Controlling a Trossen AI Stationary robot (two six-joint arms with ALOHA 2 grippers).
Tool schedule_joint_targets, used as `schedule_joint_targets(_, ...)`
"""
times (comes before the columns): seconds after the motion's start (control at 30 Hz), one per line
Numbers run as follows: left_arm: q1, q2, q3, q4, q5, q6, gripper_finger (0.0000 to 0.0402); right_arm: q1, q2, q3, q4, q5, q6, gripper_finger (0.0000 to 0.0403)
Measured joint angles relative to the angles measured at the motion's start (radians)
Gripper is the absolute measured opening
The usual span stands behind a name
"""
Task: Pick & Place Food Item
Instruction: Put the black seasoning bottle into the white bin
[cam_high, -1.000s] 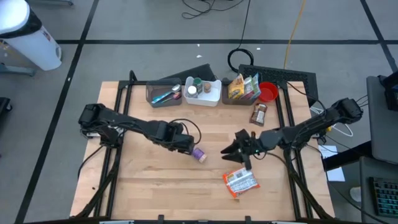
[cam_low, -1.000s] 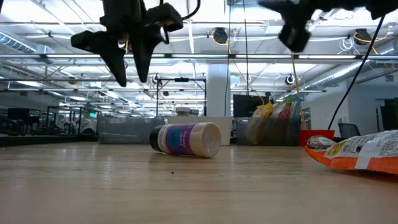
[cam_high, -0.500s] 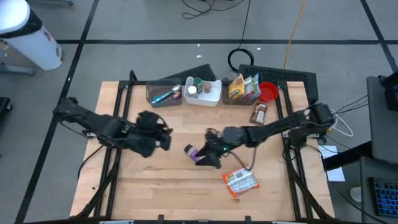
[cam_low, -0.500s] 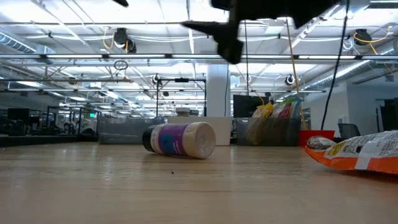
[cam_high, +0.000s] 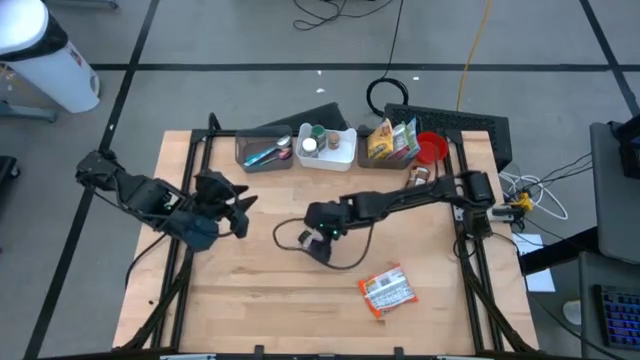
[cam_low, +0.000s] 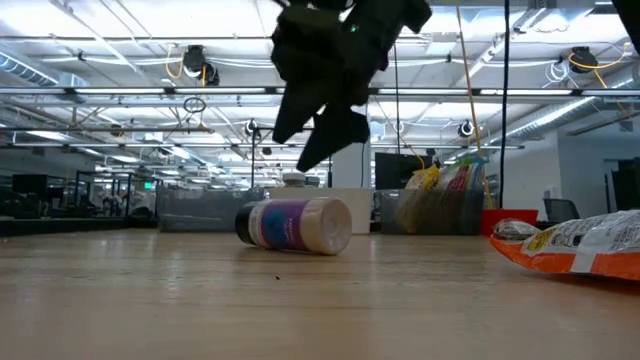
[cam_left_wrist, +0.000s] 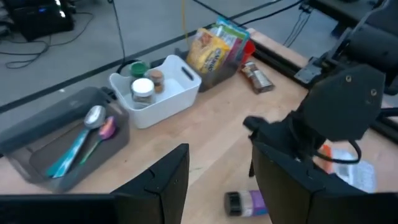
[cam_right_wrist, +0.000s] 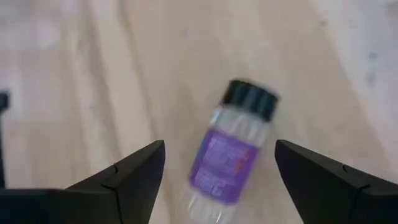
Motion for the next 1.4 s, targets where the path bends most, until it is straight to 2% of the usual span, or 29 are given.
schedule_joint_targets(0.13,0.000,0.000,0.000,-0.028,0.000,-0.002,0.0184,-0.007,0.000,-0.002,-0.051,0.013,0.076,0.0295)
schedule_joint_targets(0.27,0.005,0.000,0.000,-0.030,-0.009,0.011,0.0184,0.015,0.000,-0.020,-0.073,0.093,0.112,0.0295)
schedule_joint_targets(0.5,0.005,0.000,0.000,-0.058,-0.016,0.013,0.0184,0.037,0.020,-0.022,-0.082,0.130,0.174,0.0295)
schedule_joint_targets(0.7,0.005,0.000,0.000,-0.056,-0.016,0.007,0.0184,0.044,0.076,-0.022,-0.054,0.099,0.199,0.0295)
schedule_joint_targets(1.07,0.005,0.000,0.000,-0.056,-0.015,0.002,0.0184,0.044,0.081,-0.024,-0.020,0.102,0.224,0.0295)
schedule_joint_targets(1.4,0.005,0.000,0.000,-0.055,-0.004,0.000,0.0184,0.059,0.145,-0.021,-0.029,0.073,0.234,0.0295)
